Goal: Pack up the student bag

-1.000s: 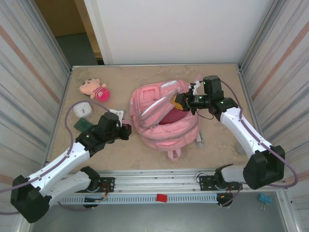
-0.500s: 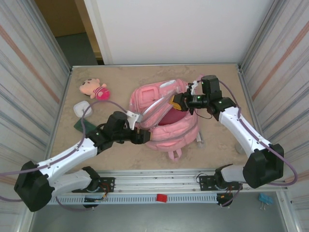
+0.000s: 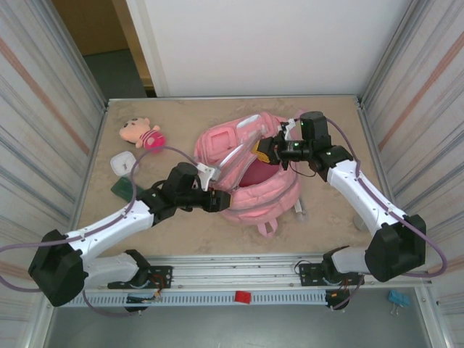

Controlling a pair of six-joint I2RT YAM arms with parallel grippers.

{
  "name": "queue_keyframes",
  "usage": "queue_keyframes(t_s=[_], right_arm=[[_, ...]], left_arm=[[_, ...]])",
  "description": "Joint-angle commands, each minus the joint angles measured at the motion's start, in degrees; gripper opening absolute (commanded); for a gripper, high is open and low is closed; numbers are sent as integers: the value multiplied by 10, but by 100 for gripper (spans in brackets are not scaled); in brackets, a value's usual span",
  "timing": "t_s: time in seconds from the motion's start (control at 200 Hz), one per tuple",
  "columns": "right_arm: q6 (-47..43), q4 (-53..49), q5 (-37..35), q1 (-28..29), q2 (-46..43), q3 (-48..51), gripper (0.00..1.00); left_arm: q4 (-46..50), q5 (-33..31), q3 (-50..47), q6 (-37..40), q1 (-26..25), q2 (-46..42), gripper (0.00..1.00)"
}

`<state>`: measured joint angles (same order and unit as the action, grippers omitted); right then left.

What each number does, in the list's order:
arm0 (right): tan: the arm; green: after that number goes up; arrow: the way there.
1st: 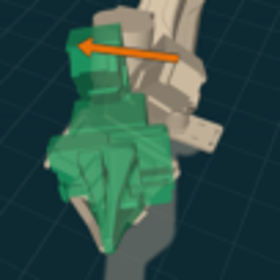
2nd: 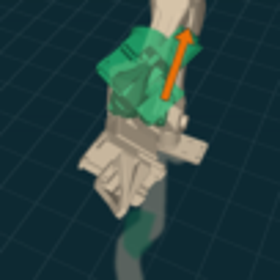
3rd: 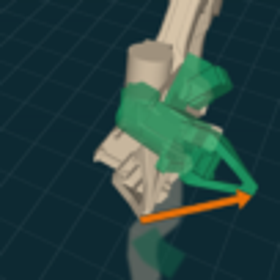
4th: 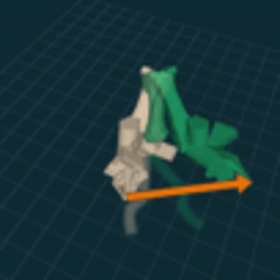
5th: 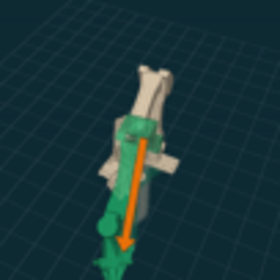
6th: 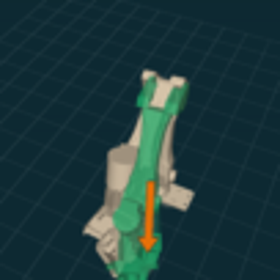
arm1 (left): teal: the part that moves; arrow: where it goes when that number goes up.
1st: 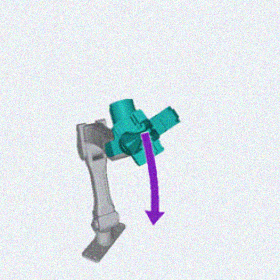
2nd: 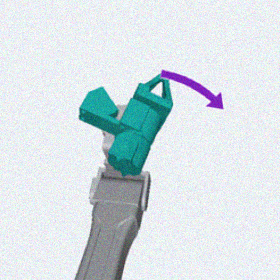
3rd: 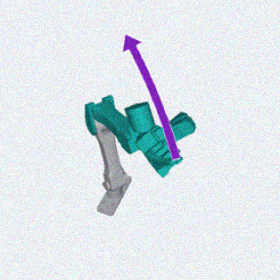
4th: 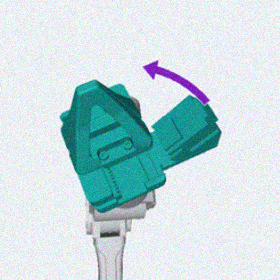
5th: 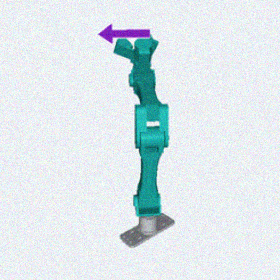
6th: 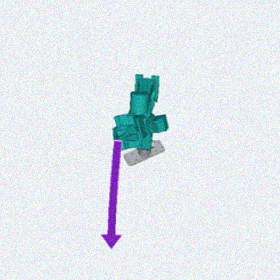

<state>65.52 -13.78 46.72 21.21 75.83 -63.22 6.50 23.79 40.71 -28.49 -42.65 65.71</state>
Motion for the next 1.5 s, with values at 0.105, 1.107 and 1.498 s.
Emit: queue_keyframes(t_s=[0.105, 1.107, 1.498], right_arm=[[-2, 45, 31, 18, -7, -30, 0], [10, 63, 31, 28, -10, -33, 0], [10, 66, 29, 32, -12, -29, 0]], left_arm=[[-72, -5, 41, 6, -15, -29, 48], [-12, -99, -9, -30, -18, -33, 69], [-87, -88, 33, -31, -22, -1, 53]])
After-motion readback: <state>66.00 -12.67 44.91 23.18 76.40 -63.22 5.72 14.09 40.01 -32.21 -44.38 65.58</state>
